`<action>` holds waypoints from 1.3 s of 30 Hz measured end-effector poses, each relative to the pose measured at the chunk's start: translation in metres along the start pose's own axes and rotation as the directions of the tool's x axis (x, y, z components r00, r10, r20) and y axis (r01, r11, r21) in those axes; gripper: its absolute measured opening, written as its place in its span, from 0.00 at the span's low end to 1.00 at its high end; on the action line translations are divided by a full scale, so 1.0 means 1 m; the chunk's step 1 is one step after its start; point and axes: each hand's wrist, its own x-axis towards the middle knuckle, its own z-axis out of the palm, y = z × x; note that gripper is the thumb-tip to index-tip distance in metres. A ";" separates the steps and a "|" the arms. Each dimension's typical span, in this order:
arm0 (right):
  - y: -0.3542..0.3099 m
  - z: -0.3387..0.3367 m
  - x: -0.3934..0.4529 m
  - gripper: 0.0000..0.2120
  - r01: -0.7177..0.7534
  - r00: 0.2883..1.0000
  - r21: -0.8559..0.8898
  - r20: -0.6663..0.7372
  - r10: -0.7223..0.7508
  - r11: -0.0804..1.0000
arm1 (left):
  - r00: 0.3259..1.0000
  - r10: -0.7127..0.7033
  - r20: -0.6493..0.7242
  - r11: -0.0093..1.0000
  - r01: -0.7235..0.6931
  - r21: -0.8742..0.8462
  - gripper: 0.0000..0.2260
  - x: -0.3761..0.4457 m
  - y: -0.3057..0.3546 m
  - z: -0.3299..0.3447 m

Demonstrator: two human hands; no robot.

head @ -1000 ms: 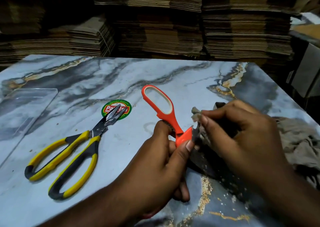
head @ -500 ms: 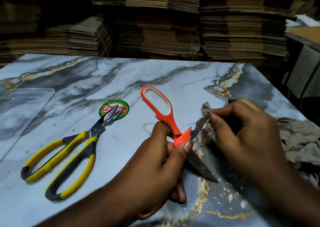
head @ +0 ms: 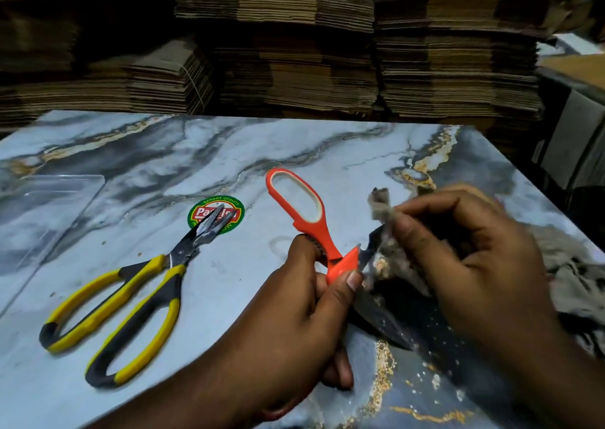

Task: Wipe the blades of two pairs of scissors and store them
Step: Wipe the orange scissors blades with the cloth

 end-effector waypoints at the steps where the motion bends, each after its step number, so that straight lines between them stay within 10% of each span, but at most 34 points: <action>1: -0.001 0.006 -0.002 0.04 -0.002 1.000 -0.005 0.007 0.002 1.000 | 1.000 0.000 0.008 1.000 0.000 -0.007 0.03 0.000 0.000 -0.001; 6: 0.005 0.010 -0.007 0.07 0.259 0.964 -0.317 0.134 -0.228 0.912 | 1.000 0.001 -0.001 0.999 -0.001 -0.049 0.04 0.001 -0.002 -0.001; 30: 0.022 -0.018 0.010 0.04 -0.051 0.974 -0.152 -0.227 0.015 0.987 | 1.000 -0.008 0.023 1.000 0.007 0.025 0.04 -0.001 0.000 -0.002; 35: -0.003 0.016 -0.015 0.02 0.133 0.991 -0.088 0.035 -0.130 0.987 | 1.000 0.003 0.023 1.000 -0.004 0.011 0.04 -0.001 -0.001 -0.003; 39: 0.010 0.022 -0.006 0.01 0.004 0.998 -0.020 0.058 -0.003 1.000 | 1.000 0.002 0.022 1.000 -0.002 -0.007 0.04 0.002 -0.004 -0.004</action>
